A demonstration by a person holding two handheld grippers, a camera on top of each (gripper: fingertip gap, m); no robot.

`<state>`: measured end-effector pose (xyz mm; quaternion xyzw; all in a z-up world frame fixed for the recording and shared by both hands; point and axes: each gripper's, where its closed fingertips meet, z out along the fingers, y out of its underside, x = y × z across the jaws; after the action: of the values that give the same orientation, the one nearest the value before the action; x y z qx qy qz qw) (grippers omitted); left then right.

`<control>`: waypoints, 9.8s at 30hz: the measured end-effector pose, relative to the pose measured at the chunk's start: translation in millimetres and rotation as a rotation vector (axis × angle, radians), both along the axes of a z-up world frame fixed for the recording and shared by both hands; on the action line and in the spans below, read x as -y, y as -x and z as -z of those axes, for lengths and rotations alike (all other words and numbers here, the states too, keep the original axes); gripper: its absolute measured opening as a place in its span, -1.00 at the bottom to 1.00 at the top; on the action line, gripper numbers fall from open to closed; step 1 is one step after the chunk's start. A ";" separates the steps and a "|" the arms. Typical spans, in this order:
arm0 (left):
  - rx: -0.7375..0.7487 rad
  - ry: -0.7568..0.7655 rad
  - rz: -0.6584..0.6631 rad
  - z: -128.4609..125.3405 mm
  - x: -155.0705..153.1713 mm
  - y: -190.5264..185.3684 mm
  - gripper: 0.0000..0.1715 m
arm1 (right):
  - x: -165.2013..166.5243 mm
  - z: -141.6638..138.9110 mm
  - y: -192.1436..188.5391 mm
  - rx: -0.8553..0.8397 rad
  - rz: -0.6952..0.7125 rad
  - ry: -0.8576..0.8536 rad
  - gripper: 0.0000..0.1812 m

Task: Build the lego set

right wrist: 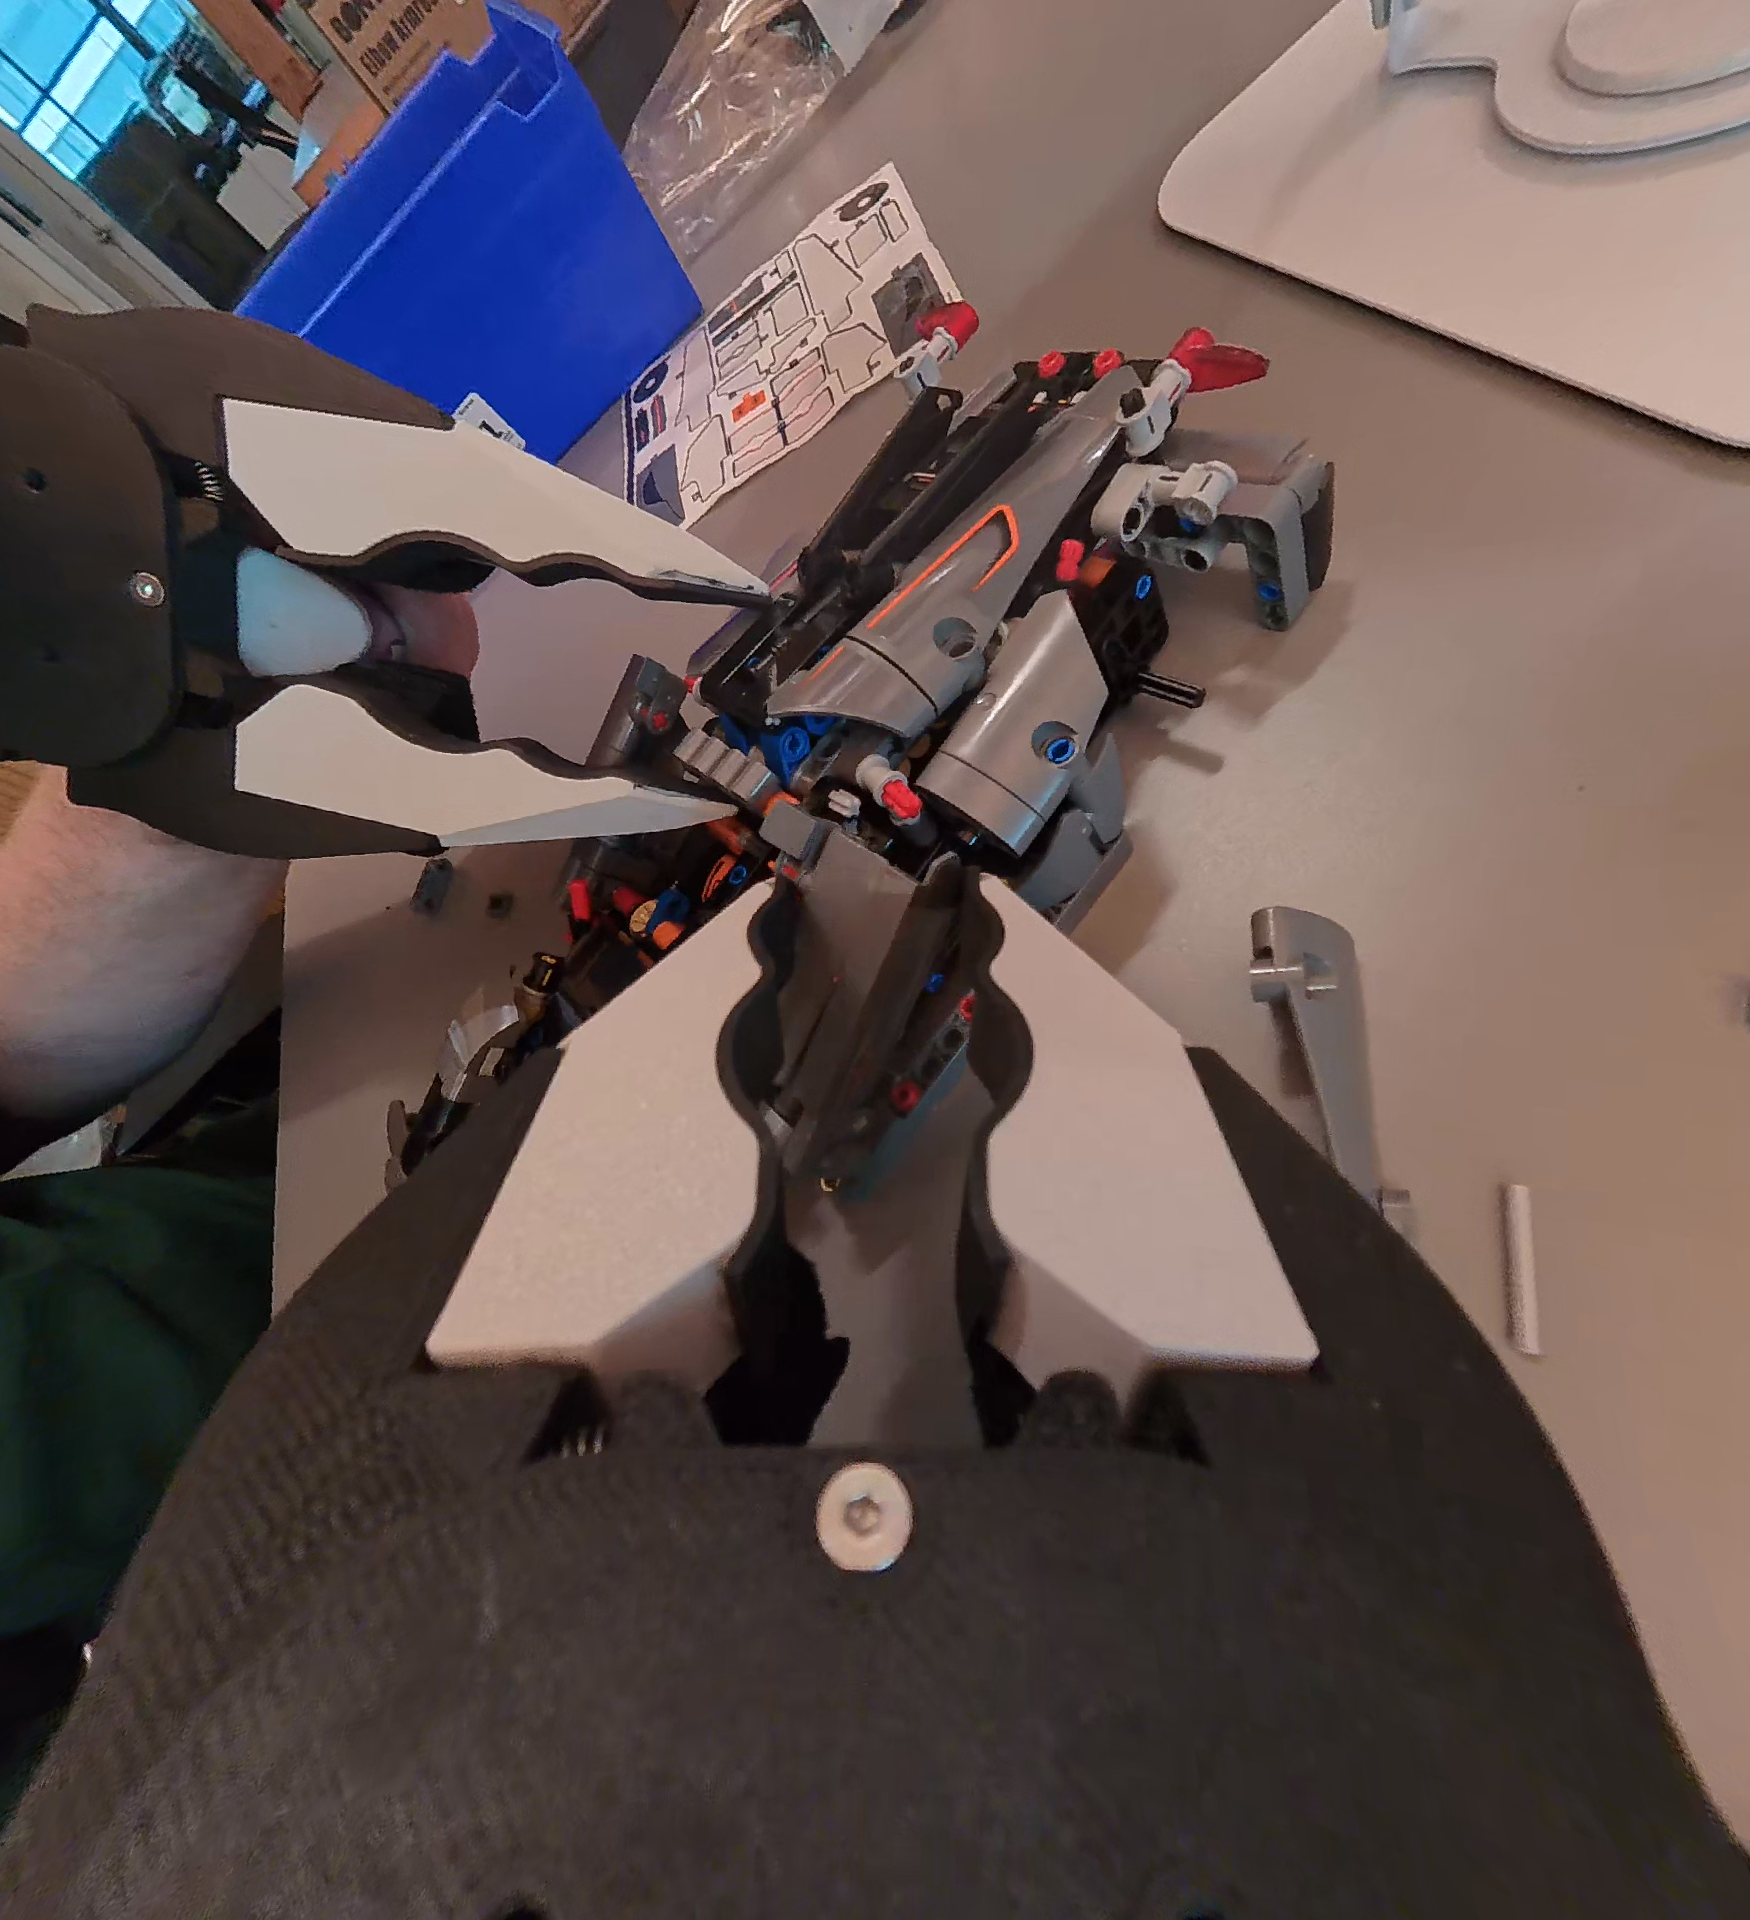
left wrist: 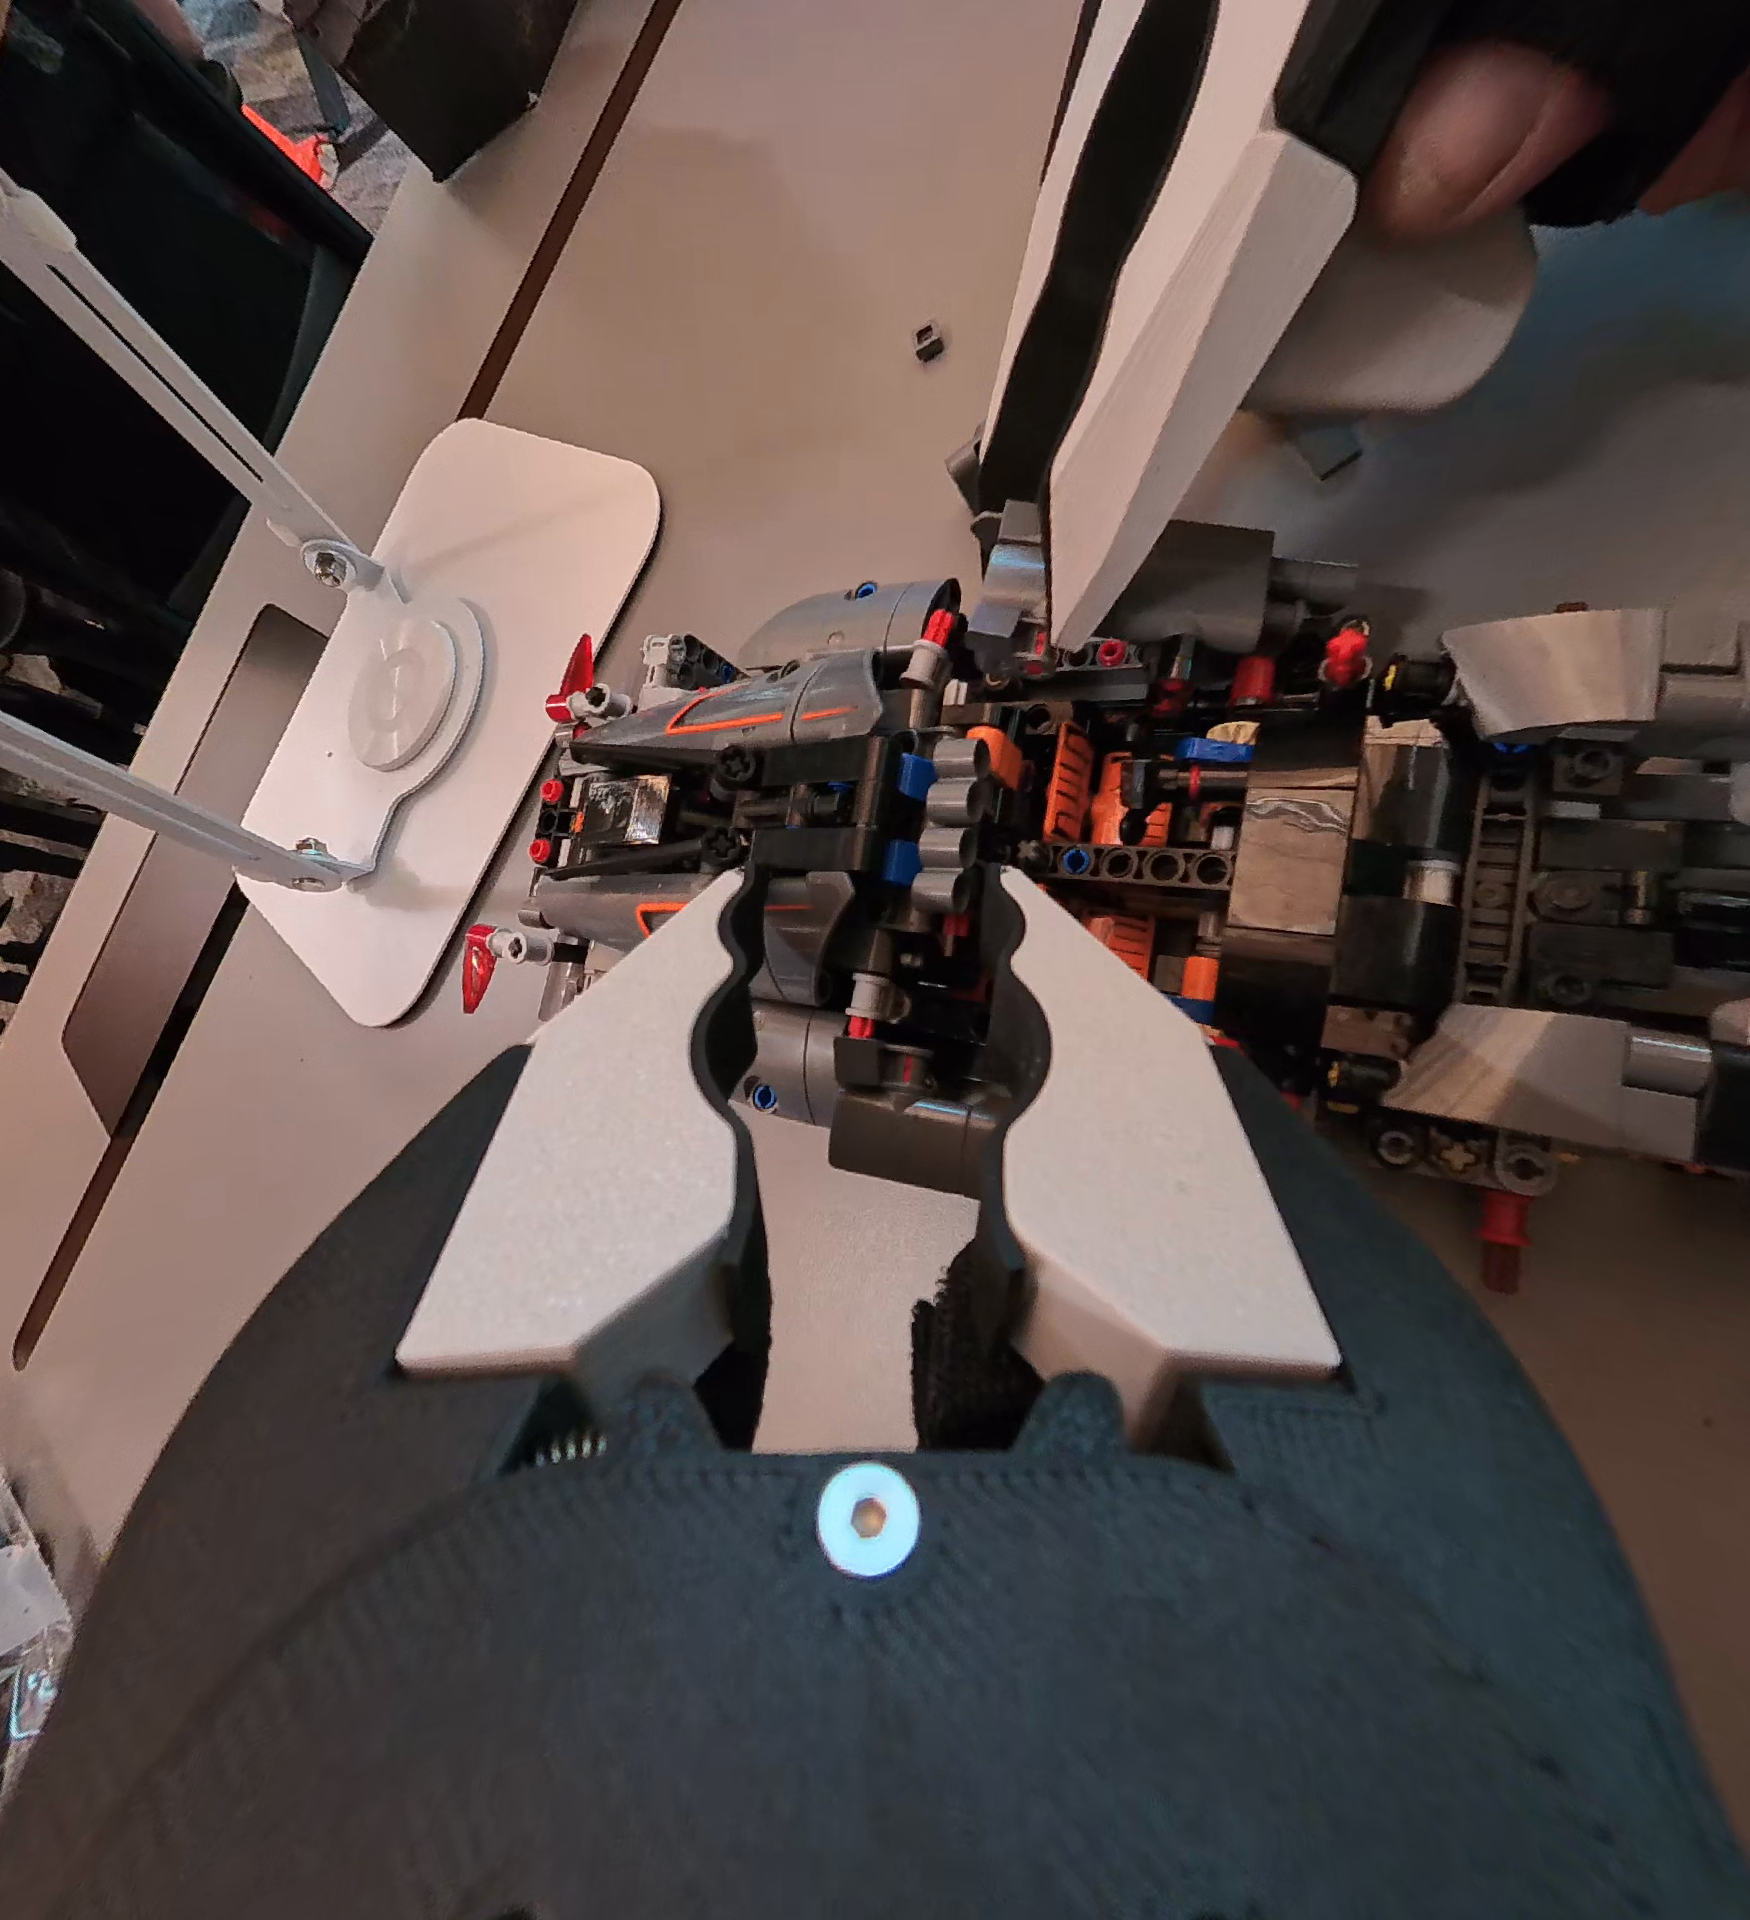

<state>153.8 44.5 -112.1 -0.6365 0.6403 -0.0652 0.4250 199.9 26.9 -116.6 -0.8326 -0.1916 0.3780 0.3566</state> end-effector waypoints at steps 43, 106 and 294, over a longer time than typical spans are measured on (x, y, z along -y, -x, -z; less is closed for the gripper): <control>0.235 0.434 -0.057 1.6 20.3 41.8 -0.57 | 3.4 2.5 -2.5 -0.106 -0.047 0.058 -0.67; 0.303 0.320 0.104 -25.2 51.6 40.1 -0.71 | 12.2 -4.6 -5.1 -0.124 -0.096 0.067 -0.74; 0.606 0.960 -0.427 25.7 95.7 45.2 -0.80 | 60.2 21.0 -5.3 -0.081 -0.279 0.207 -0.85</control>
<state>108.6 -51.2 -137.8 -0.8246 0.2480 -0.4385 0.2574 205.3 -33.3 -137.7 -0.8143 -0.2506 0.4748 0.2205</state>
